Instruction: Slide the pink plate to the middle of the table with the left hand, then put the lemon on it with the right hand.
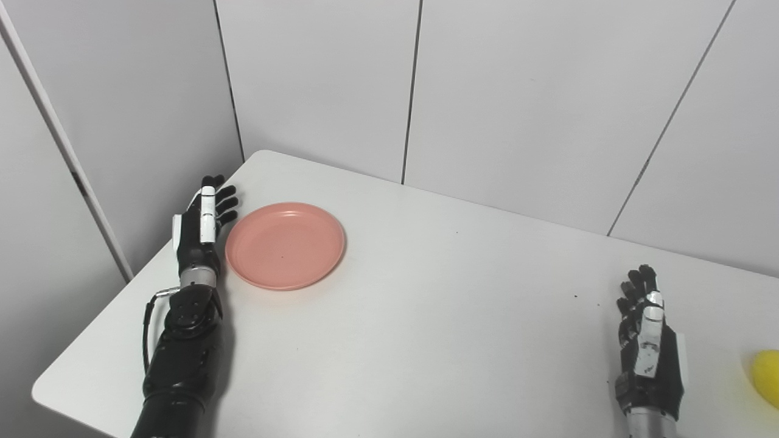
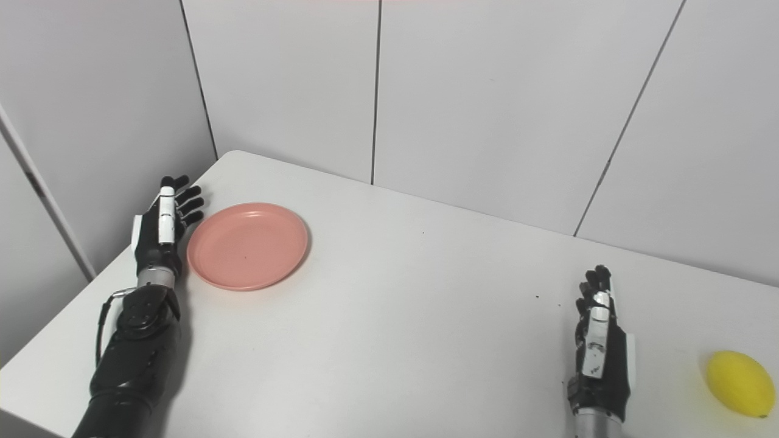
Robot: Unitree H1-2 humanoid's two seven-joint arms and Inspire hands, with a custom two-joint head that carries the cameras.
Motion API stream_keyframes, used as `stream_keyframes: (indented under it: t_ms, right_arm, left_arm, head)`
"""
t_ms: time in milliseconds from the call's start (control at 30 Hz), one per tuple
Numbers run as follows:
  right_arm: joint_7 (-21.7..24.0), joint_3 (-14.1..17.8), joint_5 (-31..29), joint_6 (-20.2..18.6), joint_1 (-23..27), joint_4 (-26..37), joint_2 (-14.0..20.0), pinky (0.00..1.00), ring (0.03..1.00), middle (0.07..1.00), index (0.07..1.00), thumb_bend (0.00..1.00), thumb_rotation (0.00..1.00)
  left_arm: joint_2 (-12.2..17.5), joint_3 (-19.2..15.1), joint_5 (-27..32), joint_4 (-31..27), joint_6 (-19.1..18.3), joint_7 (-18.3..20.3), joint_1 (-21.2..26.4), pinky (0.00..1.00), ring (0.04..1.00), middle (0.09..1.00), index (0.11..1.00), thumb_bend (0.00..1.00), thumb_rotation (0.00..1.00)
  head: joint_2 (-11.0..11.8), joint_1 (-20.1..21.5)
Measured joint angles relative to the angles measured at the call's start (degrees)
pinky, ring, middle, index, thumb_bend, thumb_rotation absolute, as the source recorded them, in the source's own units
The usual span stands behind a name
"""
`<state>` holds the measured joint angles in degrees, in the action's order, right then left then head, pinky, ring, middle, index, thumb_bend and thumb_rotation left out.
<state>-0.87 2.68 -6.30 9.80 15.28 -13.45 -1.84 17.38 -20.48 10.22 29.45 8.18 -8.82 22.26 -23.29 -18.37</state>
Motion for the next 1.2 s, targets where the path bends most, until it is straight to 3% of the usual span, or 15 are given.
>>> stream_keyframes:
  t_ms: [567, 967, 1200]
  right_arm:
    - [-0.1, 0.2, 0.1, 0.0, 0.0, 0.1, 0.0, 1.0, 0.969, 0.957, 0.955, 0.61, 0.99]
    - [-0.1, 0.1, 0.2, 0.0, 0.0, 0.3, -0.2, 1.0, 0.969, 0.954, 0.947, 0.62, 0.98]
    - [-0.1, 0.1, 0.3, 0.0, 0.0, 0.3, -0.4, 1.0, 0.963, 0.947, 0.946, 0.64, 0.99]
  left_arm:
    - [-0.1, 3.5, 0.2, 0.0, 0.0, 2.3, 0.3, 0.81, 0.827, 0.828, 0.823, 0.62, 1.0]
    - [-3.7, 5.4, 3.1, -0.7, -0.2, 6.2, 1.9, 0.8, 0.814, 0.811, 0.808, 0.58, 1.0]
    - [-4.7, 7.3, 2.7, -1.8, -1.7, 7.6, 2.2, 0.81, 0.823, 0.823, 0.822, 0.62, 1.0]
  head:
    - [0.0, 0.4]
    - [-0.2, 0.6]
    - [-0.4, 1.1]
